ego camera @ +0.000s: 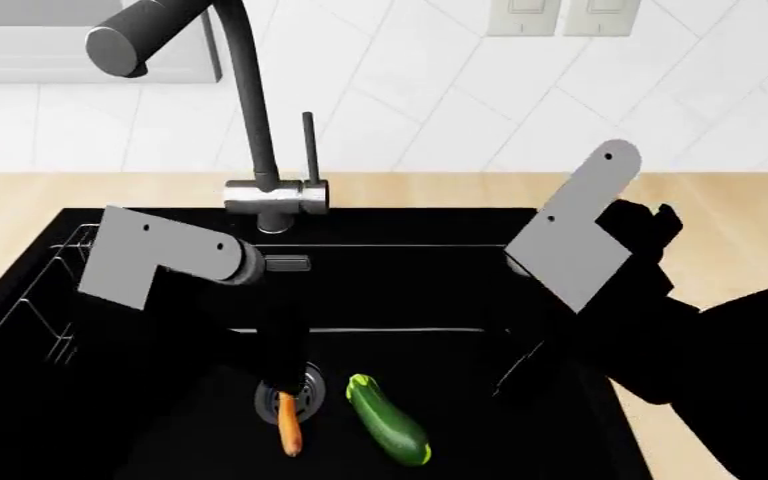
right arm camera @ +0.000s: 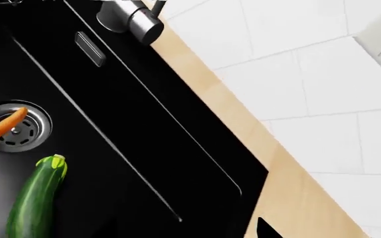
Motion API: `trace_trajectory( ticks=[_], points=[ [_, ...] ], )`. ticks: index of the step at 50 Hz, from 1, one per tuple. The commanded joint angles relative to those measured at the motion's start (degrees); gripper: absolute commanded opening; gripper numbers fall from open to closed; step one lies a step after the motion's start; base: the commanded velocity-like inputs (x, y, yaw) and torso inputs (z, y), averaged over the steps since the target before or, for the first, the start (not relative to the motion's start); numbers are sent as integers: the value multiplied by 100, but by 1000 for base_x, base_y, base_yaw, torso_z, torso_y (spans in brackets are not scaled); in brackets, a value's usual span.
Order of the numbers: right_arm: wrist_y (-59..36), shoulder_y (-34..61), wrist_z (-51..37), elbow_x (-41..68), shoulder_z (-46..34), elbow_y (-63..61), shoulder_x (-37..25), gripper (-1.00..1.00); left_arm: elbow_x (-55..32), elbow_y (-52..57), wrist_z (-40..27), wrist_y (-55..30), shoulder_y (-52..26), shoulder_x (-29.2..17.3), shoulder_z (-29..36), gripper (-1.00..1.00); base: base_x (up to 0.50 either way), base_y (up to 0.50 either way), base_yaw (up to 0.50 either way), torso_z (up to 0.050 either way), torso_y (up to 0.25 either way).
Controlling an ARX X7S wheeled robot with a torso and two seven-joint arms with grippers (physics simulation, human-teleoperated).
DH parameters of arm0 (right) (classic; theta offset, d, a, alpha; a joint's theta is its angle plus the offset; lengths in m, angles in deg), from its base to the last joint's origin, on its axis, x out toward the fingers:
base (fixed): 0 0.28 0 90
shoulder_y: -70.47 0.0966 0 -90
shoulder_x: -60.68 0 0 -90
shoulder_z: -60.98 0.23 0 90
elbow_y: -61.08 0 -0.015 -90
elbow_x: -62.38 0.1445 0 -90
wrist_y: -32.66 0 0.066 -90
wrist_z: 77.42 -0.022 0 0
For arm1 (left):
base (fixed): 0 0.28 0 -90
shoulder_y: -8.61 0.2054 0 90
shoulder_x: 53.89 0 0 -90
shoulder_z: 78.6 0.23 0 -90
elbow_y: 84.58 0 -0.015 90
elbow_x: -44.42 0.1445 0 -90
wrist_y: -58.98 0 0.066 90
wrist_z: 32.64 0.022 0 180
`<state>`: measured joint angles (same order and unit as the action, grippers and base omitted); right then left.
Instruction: Pick the vegetables from the sink and place them on the cutting board.
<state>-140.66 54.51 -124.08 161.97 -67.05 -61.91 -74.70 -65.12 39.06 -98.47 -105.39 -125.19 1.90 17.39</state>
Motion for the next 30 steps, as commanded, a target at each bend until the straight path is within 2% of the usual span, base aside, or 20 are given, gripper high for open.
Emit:
trace_trajectory(
  ticks=[1,10,13,19,22,30],
  points=[
    [64,365,-1206,1902,-718,-387,-315,100,-1485,310,-1366,155,189,-373,621,100,0,0,0,0,0],
    [502,-286,-899,1143,-355,113,-298,100,201,-413,-509,-481,489,323,762,100,0,0,0,0,0],
    [473,-406,-919,909,-467,245,-222,100,628,-752,-395,-651,491,403,992,100,0,0,0,0,0],
    [409,-677,-369,155,-502,522,-77,100,1393,-1165,174,-831,549,422,1229,100,0,0,0,0,0],
    [420,-619,-300,67,-503,588,-10,100,1564,-1351,305,-809,579,469,1332,100,0,0,0,0,0],
    [473,-623,-290,-70,-566,568,86,100,2687,-1751,1315,-302,917,690,1656,100,0,0,0,0,0]
  ],
)
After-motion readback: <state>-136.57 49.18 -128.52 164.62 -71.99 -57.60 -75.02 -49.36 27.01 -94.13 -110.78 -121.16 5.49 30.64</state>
